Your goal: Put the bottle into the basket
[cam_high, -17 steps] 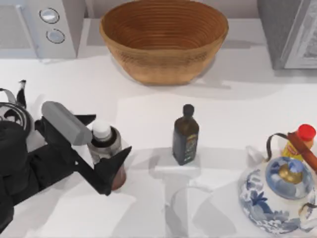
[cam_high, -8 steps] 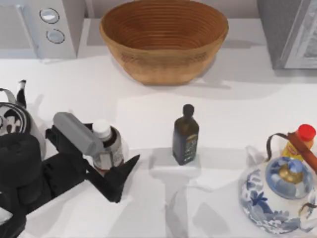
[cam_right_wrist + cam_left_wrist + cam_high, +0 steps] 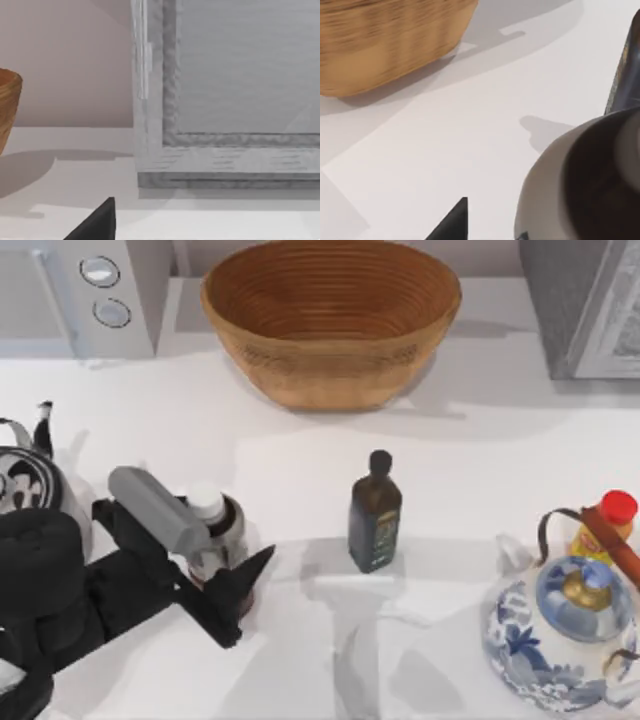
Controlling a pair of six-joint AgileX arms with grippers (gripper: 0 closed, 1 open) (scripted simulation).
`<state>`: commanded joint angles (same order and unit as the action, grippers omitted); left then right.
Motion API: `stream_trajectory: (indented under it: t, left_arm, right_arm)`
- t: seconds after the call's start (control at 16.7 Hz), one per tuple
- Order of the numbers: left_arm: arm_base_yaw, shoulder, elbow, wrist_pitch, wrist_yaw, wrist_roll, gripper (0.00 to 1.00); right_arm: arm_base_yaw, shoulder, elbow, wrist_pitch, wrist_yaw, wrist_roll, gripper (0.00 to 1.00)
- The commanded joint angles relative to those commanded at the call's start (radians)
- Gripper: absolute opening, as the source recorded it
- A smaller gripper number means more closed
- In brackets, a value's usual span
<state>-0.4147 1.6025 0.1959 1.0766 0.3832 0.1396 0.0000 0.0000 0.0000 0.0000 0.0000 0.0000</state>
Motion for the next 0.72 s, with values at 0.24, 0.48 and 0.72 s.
stream_trajectory:
  t: [0.24, 0.48, 0.72]
  left_arm:
    - [0.000, 0.000, 0.000, 0.000, 0.000, 0.000, 0.32]
    - [0.000, 0.000, 0.000, 0.000, 0.000, 0.000, 0.02]
    - [0.000, 0.000, 0.000, 0.000, 0.000, 0.000, 0.00]
  right_arm:
    - [0.000, 0.000, 0.000, 0.000, 0.000, 0.000, 1.00]
    - [0.000, 0.000, 0.000, 0.000, 0.000, 0.000, 1.00]
    - [0.000, 0.000, 0.000, 0.000, 0.000, 0.000, 1.00]
